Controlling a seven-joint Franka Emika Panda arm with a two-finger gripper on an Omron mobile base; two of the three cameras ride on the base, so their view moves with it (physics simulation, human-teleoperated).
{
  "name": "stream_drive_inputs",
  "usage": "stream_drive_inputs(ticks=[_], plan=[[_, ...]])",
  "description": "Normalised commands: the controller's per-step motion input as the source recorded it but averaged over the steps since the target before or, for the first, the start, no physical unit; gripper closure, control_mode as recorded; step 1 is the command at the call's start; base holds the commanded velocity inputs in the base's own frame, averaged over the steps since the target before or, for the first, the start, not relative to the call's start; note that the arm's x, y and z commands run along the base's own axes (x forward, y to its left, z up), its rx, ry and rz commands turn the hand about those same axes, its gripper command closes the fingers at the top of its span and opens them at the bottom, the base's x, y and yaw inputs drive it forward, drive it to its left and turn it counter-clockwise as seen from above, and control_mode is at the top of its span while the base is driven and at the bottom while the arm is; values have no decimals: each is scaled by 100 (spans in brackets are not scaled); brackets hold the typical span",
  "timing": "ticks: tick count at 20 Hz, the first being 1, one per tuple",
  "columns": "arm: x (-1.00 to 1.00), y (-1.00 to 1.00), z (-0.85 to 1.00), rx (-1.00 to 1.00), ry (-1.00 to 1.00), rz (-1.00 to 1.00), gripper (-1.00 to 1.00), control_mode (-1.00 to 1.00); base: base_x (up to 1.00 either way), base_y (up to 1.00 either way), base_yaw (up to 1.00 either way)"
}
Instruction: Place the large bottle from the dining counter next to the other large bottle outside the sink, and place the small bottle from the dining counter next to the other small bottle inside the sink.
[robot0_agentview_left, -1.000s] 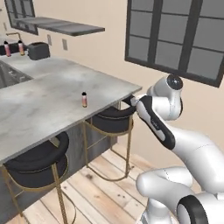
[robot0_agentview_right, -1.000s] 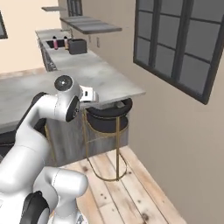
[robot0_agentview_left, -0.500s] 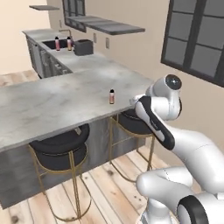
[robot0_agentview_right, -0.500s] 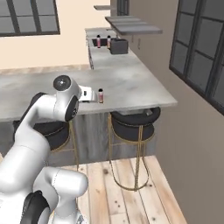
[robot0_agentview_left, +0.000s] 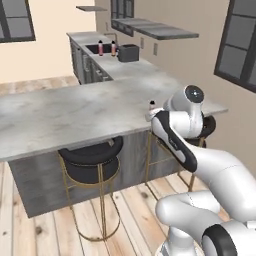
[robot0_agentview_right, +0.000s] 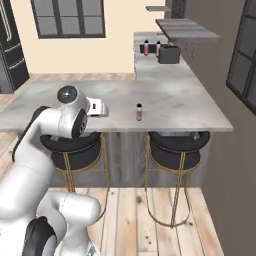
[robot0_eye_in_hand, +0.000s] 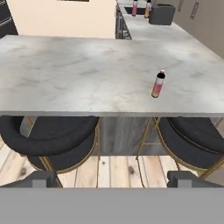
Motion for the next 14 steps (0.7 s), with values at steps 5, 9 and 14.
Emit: stream_drive_inputs(ticks=[5, 9, 14], plan=[[0, 0, 0, 0, 0, 0, -100, 100, 4, -22, 27], [0, 0, 0, 0, 0, 0, -100, 100, 0, -41, 33], [0, 0, 0, 0, 0, 0, -100, 100, 0, -63, 28]])
